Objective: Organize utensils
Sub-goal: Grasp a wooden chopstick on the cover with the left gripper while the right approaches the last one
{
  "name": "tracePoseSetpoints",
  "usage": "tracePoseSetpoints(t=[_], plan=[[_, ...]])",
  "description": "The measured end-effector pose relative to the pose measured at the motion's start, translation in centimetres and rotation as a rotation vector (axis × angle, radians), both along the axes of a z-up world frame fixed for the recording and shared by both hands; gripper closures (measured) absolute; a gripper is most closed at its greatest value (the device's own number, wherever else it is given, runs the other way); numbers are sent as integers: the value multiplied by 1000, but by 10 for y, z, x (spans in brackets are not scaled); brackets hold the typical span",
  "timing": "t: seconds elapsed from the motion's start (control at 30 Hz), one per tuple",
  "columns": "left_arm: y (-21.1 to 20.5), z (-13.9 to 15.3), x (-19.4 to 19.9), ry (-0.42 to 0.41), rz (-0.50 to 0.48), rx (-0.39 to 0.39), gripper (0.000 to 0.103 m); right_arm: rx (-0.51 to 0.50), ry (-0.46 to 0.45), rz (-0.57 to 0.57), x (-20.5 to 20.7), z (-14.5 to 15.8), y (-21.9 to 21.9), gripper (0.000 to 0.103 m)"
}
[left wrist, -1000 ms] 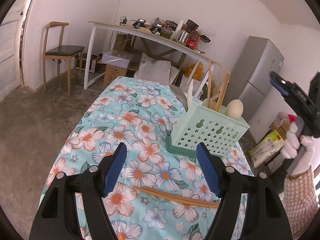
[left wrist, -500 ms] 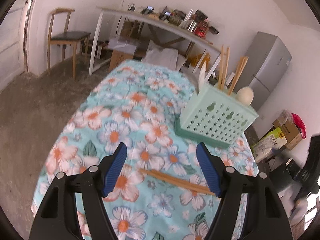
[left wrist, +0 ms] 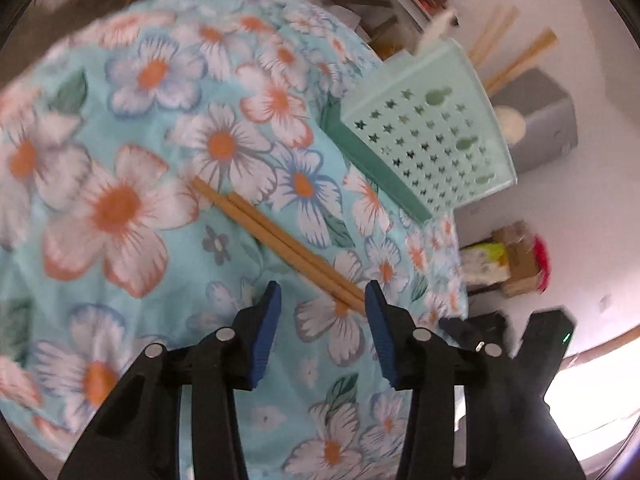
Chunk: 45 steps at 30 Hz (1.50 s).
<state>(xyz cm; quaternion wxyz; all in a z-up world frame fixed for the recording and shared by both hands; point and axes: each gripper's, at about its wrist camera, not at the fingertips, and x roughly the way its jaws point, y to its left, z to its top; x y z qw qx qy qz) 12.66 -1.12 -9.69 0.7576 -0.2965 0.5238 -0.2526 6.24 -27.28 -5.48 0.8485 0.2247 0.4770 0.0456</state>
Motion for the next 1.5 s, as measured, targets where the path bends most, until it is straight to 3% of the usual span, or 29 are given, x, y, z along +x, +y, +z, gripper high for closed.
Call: tracePoseSetpoints(t=[0.13, 0.17, 0.37, 0.93, 1.07, 1.17, 1.33, 1.5], plan=[[18, -19, 10, 82, 91, -159, 65, 14, 7, -3, -1, -4, -2, 29], [23, -24, 12, 102, 116, -193, 70, 14, 8, -3, 0, -4, -2, 29], [37, -37, 16, 172, 196, -277, 90, 13, 7, -3, 0, -5, -2, 29], [49, -31, 2, 211, 194, -245, 92, 34, 12, -17, 2, -8, -4, 29], [55, -39, 5, 250, 211, -338, 77, 64, 6, -25, 1, -10, -7, 26], [55, -39, 8, 259, 216, -337, 75, 105, -12, -34, 0, -11, -9, 21], [50, -38, 10, 279, 256, -283, 81, 142, -37, -37, 1, -12, -7, 8], [48, -44, 12, 312, 284, -270, 92, 135, -39, -57, 2, -11, -3, 8]])
